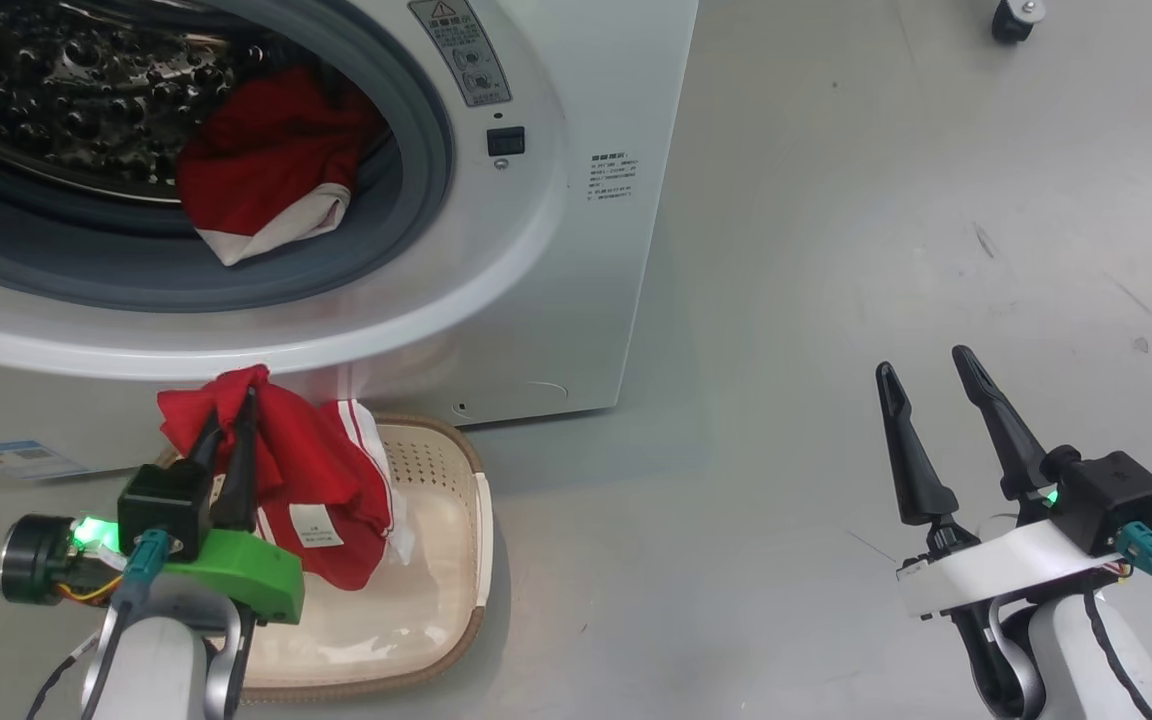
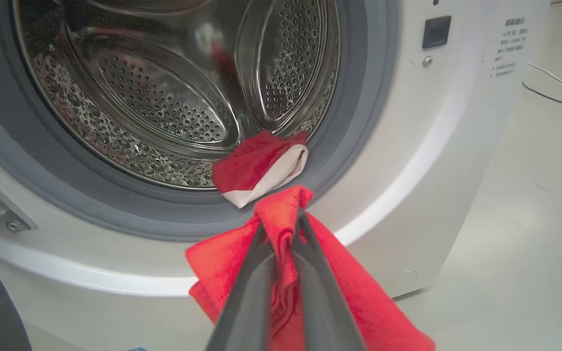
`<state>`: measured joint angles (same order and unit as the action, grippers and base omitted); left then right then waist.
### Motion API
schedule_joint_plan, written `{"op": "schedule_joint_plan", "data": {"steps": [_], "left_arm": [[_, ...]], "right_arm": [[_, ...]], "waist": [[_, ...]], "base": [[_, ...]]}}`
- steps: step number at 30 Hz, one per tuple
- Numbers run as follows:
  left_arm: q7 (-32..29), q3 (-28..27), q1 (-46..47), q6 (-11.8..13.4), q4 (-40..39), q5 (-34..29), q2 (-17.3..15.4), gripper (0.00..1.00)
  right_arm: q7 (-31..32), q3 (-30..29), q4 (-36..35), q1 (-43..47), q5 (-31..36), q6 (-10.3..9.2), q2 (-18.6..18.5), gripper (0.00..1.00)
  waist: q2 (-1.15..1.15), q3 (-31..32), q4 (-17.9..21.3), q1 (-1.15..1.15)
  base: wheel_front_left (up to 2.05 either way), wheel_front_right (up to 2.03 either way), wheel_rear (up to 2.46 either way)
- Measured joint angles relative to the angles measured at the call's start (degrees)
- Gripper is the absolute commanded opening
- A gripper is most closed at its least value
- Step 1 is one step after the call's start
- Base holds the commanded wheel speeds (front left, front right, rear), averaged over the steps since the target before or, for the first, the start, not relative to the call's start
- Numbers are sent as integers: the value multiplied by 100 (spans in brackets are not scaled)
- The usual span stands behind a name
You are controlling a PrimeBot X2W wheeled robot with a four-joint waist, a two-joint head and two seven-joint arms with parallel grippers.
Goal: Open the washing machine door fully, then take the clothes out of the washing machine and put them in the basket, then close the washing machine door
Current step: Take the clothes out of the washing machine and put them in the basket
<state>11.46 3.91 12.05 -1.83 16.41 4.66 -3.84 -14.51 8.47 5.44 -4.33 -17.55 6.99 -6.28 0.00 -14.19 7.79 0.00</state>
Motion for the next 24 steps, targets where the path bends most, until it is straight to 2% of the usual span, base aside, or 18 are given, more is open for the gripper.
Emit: {"op": "schedule_joint_plan", "data": {"steps": [16,24], "left_arm": [[-335,453,230,-153,595,-249,2,0],[-436,285,555,-119,1078,-235,8,0]], "right_arm": [[0,158,-93,-286,-49,0,2,100],[0,166,-131,-488,-57,0,-7,100]], "waist": [[0,-668,321,0],[0,-1035,501,0]], "base": [[0,0,0],[0,0,0]]}}
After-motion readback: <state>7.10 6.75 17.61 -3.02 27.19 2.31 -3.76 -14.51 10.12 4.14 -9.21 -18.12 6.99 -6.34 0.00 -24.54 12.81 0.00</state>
